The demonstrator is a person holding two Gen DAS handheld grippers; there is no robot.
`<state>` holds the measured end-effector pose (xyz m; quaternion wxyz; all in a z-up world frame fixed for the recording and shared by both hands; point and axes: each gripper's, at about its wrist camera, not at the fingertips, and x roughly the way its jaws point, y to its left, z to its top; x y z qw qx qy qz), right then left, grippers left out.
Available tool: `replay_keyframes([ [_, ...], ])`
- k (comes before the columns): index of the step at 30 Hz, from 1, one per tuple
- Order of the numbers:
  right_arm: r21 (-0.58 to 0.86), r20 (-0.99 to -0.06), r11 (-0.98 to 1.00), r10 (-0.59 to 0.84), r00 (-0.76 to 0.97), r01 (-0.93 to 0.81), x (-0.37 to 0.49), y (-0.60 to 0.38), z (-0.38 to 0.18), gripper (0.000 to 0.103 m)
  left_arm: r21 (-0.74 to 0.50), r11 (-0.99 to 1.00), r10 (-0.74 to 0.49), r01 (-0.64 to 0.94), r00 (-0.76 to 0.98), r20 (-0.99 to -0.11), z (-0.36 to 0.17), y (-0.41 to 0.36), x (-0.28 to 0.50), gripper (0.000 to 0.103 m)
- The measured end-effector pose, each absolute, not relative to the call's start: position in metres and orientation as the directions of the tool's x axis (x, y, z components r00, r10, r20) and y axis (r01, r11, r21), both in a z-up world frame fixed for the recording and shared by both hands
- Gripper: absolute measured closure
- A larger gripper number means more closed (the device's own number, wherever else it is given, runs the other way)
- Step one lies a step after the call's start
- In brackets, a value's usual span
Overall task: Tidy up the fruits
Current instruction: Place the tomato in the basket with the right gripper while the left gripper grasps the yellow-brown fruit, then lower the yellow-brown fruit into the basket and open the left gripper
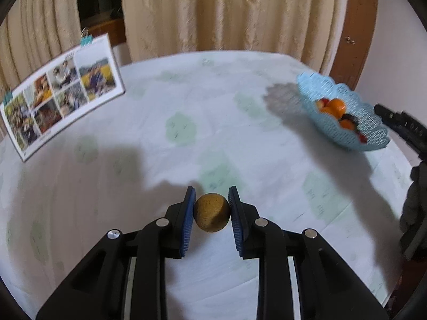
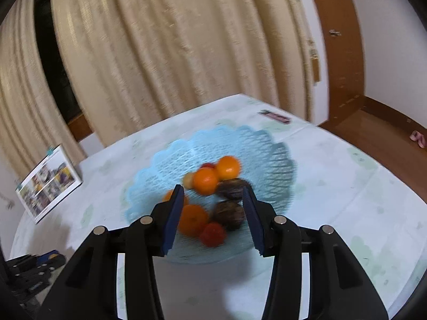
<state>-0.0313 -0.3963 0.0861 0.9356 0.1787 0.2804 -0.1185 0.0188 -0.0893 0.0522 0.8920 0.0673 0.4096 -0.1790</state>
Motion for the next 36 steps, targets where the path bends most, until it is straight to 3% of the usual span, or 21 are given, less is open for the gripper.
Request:
replay_keyframes([
  [7,0.255,-0.533,0.873,-0.232,0.814,0.416,-0.049,-0.414,0.076,0.055,-0.056,0.899,-0.338,0.435,0.606,-0.720,0.082,-0.125,0.026,0.077],
  [10,0.265,-0.523,0.853,-0.264,0.810,0.449,-0.054,-0.416,0.071,0.044,-0.065,0.883,-0.369,0.464,0.603,-0.708,0.092,-0.144,0.030,0.077],
  [14,0.264,-0.498,0.847,-0.290,0.817,0.462,-0.058,-0.416,0.073,0.041,-0.062,0.852,-0.414,0.520,0.596,-0.688,0.104,-0.180,0.033,0.077],
  [28,0.271,-0.481,0.825,-0.329,0.813,0.495,-0.065,-0.420,0.075,0.034,-0.078,0.779,-0.496,0.622,0.535,-0.684,0.098,-0.275,0.049,0.075],
  [30,0.273,-0.478,0.824,-0.332,0.813,0.496,-0.066,-0.421,0.076,0.031,-0.089,0.781,-0.498,0.619,0.531,-0.686,0.098,-0.276,0.050,0.052],
  [31,0.273,-0.475,0.822,-0.336,0.814,0.499,-0.066,-0.421,0.076,0.025,-0.091,0.785,-0.499,0.613,0.539,-0.678,0.099,-0.275,0.051,0.027],
  [32,0.273,-0.471,0.820,-0.341,0.814,0.502,-0.067,-0.421,0.077,0.021,-0.091,0.791,-0.501,0.605,0.556,-0.663,0.101,-0.272,0.050,0.020],
  [36,0.285,-0.459,0.808,-0.357,0.814,0.515,-0.071,-0.424,0.079,0.018,-0.099,0.813,-0.495,0.573,0.593,-0.635,0.112,-0.255,0.051,0.015],
])
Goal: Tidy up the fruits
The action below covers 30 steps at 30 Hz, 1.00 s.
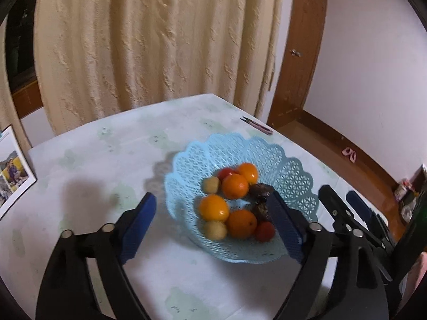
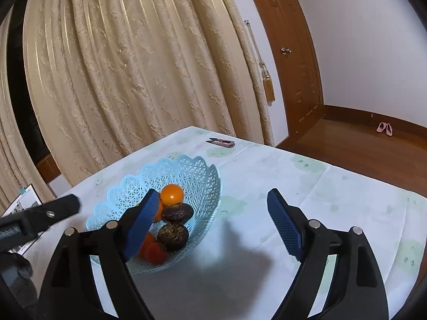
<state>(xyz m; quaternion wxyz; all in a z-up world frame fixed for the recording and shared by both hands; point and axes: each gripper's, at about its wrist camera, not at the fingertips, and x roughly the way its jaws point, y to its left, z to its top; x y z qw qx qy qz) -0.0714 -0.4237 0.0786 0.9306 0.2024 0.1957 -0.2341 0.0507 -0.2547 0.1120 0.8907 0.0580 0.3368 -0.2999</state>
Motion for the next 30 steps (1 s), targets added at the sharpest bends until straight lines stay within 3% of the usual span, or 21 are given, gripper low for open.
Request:
replay_keyframes([
  [7,0.312,-0.447,0.785,-0.376,0.811,0.536,-0.077,-0.430,0.079,0.007,-0.028,0.887,-0.395,0.461,0.725,-0.564,0.130,-0.225,0.038,0.007],
  [13,0.304,-0.496,0.807,-0.320,0.807,0.506,-0.073,-0.428,0.078,0.006,0.075,0.931,-0.268,0.356,0.811,-0.520,0.132,-0.208,0.027,0.005],
  [30,0.063,-0.515,0.929,-0.282,0.809,0.364,-0.079,-0.366,0.122,0.003,0.131,0.907,-0.278,0.400,0.804,-0.526,0.125,-0.217,0.012,0.005],
])
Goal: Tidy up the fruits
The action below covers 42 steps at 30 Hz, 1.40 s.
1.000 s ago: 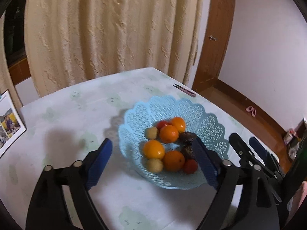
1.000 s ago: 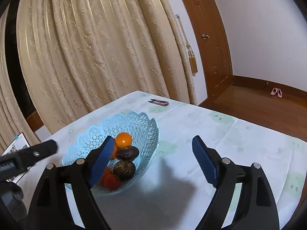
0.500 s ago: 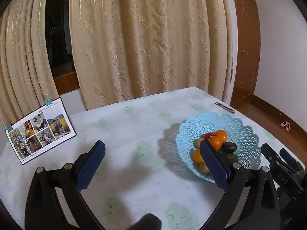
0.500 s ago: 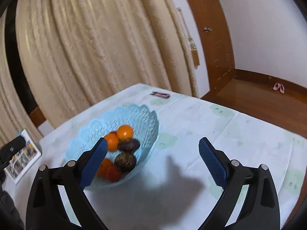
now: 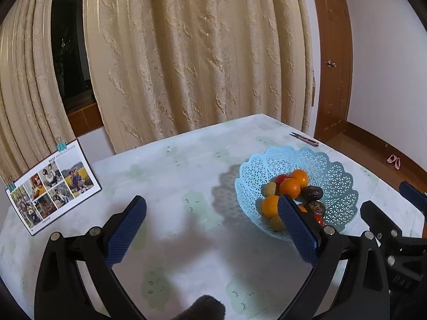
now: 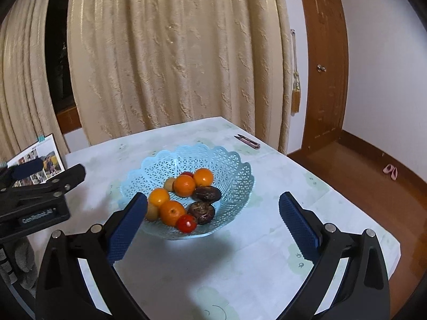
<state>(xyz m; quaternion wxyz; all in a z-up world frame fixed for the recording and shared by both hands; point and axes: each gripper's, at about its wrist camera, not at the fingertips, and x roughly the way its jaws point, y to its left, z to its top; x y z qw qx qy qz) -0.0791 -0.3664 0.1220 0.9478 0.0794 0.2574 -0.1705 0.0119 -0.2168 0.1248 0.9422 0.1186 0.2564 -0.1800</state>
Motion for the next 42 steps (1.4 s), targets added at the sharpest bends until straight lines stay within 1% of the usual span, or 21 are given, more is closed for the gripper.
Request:
replay_keyframes([
  [4,0.041,-0.516,0.931,-0.291,0.806,0.363,-0.079,-0.362,0.122,0.003,0.176,0.906,-0.254,0.385,0.827,-0.501,0.125,-0.220,0.007,0.005],
  [13,0.008,-0.512,0.927,-0.318,0.798,0.374,-0.079,-0.360,0.122,0.003,0.194,0.898,-0.256,0.394,0.830,-0.496,0.123,-0.225,0.004,0.005],
  [23,0.001,-0.518,0.925,-0.324,0.792,0.379,-0.076,-0.361,0.118,0.003,0.241,0.897,-0.222,0.370,0.850,-0.477,0.119,-0.231,0.002,0.005],
  [42,-0.014,-0.517,0.922,-0.337,0.787,0.386,-0.074,-0.362,0.114,0.003,0.252,0.894,-0.220,0.371,0.852,-0.475,0.118,-0.233,0.001,0.005],
])
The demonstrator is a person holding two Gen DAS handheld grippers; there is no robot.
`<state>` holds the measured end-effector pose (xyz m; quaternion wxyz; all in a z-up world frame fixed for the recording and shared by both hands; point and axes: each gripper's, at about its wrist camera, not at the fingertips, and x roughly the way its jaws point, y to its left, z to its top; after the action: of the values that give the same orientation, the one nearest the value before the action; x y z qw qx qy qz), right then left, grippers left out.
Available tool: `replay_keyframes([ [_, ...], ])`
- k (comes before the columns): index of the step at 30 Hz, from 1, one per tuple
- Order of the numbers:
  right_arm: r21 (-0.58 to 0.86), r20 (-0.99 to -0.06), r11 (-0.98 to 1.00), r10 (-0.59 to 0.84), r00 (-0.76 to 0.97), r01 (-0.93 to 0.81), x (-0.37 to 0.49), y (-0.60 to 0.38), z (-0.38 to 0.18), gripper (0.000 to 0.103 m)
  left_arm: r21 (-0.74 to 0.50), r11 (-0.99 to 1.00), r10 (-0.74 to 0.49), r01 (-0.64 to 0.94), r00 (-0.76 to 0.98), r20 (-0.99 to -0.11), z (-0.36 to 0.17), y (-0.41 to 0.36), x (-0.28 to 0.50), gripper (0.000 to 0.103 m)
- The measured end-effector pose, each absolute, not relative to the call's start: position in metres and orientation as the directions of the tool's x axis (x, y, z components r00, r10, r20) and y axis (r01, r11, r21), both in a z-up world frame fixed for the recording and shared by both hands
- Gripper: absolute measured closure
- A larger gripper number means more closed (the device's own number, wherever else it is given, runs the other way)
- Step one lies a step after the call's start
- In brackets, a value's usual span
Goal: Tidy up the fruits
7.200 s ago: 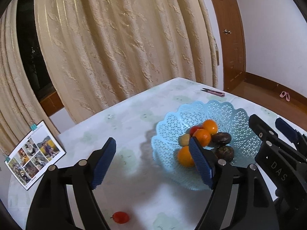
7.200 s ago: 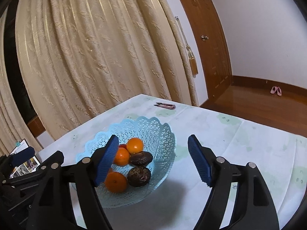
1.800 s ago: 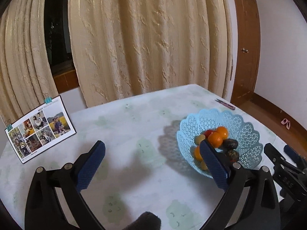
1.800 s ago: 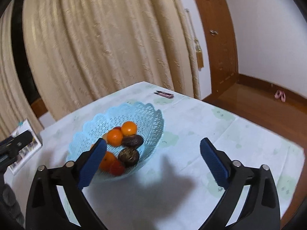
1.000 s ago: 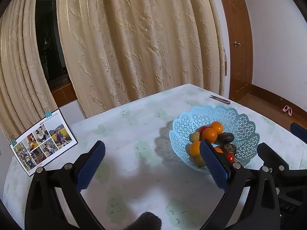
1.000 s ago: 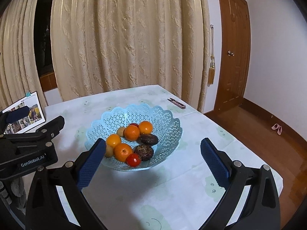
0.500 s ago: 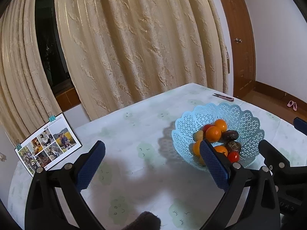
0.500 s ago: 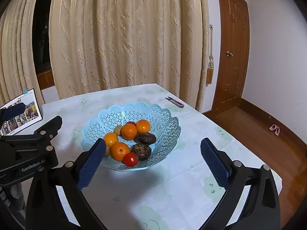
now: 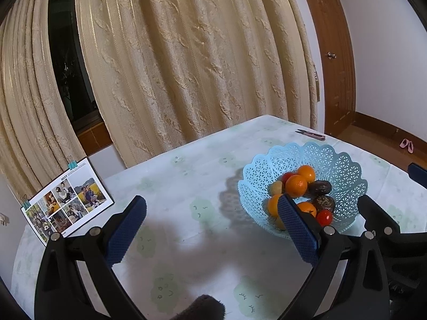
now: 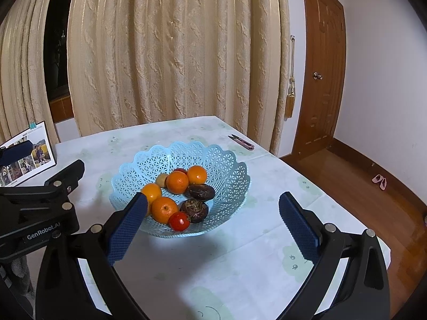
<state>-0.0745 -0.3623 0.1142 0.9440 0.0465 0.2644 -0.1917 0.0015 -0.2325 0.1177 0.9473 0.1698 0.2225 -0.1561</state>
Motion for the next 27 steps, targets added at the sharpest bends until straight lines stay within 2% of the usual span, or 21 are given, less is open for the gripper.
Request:
replay_keyframes([
  [27,-0.039,-0.526,0.911,-0.369,0.767,0.411,-0.0738,-0.3662,0.1085,0.003,0.319,0.883,-0.168,0.345,0.867,-0.470,0.1082,-0.2397,0.0004,0.005],
])
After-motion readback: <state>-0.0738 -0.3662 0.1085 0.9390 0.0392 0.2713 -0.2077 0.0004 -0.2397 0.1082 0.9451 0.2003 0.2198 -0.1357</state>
